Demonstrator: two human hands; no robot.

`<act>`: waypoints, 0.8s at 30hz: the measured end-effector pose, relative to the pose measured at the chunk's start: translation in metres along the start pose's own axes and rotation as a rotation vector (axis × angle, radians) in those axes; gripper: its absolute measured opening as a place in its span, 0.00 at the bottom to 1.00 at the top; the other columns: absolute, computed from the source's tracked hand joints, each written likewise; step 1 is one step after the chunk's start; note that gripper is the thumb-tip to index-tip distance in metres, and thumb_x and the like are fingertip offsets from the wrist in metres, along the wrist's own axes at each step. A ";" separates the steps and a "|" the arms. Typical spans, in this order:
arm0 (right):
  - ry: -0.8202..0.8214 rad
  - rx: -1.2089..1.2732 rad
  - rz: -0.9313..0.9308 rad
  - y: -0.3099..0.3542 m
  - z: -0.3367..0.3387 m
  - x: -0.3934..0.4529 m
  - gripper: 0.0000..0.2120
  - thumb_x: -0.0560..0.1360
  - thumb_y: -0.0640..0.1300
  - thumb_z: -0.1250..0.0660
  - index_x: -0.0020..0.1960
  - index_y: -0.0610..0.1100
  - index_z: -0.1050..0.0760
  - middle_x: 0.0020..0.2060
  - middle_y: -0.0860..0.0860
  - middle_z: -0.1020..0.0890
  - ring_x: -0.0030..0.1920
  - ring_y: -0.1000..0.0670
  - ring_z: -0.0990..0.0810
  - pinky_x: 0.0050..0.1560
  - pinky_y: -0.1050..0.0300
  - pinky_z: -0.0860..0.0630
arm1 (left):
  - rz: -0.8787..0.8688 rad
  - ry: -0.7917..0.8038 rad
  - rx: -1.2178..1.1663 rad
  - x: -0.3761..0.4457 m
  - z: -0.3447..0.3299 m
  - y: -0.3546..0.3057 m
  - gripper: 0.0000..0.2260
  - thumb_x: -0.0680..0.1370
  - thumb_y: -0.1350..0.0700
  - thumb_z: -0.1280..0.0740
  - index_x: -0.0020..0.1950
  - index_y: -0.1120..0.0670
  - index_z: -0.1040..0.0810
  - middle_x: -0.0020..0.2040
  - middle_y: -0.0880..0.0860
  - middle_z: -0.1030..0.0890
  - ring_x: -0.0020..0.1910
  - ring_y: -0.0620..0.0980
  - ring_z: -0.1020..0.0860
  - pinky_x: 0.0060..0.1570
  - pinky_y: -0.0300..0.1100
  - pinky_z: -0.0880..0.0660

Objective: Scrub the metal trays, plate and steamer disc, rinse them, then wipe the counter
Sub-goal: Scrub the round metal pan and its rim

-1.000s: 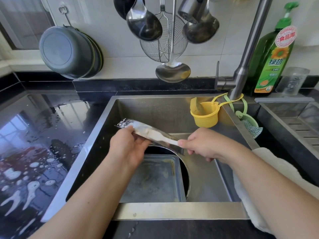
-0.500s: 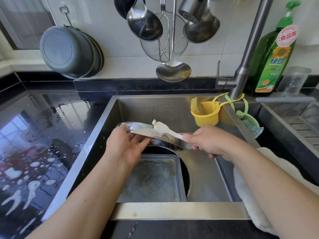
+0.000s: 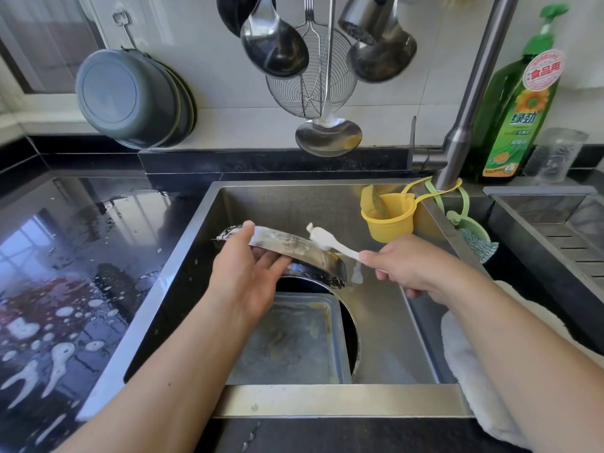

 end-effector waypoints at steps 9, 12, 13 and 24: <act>0.104 0.035 0.058 0.006 -0.012 -0.005 0.23 0.78 0.62 0.33 0.33 0.46 0.23 0.31 0.49 0.29 0.34 0.46 0.30 0.33 0.56 0.30 | 0.072 0.013 0.067 0.002 0.001 0.008 0.10 0.87 0.61 0.43 0.62 0.66 0.26 0.56 0.65 0.17 0.53 0.63 0.15 0.42 0.61 0.18; 0.049 0.054 0.013 0.000 0.002 -0.006 0.23 0.79 0.62 0.34 0.34 0.45 0.24 0.32 0.49 0.29 0.32 0.47 0.32 0.31 0.58 0.32 | 0.032 -0.004 0.053 0.004 0.002 0.004 0.11 0.88 0.62 0.45 0.57 0.65 0.25 0.55 0.65 0.17 0.52 0.63 0.16 0.50 0.60 0.18; 0.051 0.072 0.017 0.000 0.004 -0.007 0.23 0.79 0.61 0.34 0.34 0.45 0.24 0.32 0.49 0.30 0.31 0.48 0.33 0.30 0.59 0.32 | 0.025 -0.015 0.047 0.003 0.002 0.003 0.11 0.88 0.62 0.45 0.55 0.65 0.25 0.55 0.65 0.17 0.52 0.63 0.16 0.53 0.60 0.19; 0.033 0.083 0.096 0.010 -0.008 -0.013 0.24 0.78 0.62 0.33 0.32 0.46 0.24 0.28 0.50 0.28 0.32 0.46 0.30 0.35 0.54 0.31 | 0.127 0.079 0.034 -0.004 -0.007 0.015 0.11 0.84 0.66 0.40 0.65 0.69 0.25 0.59 0.66 0.17 0.53 0.61 0.14 0.50 0.53 0.17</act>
Point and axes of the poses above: each hand's wrist, its own x-axis towards the middle knuckle, its own z-axis out of the back of the hand, y = z × x, the point moved 4 cm from there along x, towards the middle knuckle
